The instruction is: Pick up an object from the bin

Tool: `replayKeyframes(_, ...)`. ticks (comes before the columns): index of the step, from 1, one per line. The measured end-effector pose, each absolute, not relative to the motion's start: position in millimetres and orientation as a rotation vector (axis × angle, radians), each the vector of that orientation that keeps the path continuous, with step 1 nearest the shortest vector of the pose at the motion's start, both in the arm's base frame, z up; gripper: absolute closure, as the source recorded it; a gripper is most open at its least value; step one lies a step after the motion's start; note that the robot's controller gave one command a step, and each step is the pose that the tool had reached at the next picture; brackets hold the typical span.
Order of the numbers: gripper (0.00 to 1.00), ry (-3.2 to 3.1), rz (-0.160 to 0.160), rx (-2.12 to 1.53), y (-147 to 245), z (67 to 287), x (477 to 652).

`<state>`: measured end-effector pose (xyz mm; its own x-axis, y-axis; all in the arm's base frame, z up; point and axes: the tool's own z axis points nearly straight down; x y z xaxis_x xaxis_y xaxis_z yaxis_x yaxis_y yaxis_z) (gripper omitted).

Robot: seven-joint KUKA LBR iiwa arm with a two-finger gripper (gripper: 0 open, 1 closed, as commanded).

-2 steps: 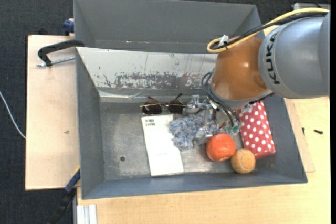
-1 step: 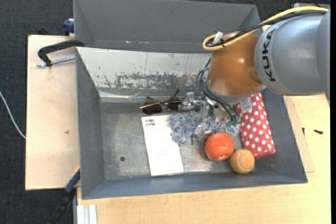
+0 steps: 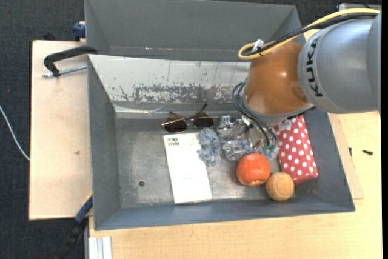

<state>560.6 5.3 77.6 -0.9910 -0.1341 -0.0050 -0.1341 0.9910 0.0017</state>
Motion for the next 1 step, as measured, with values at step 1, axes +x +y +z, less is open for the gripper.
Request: replayKeyframes(1,1.0,3.129,0.003,-0.213,5.4,77.5,560.6)
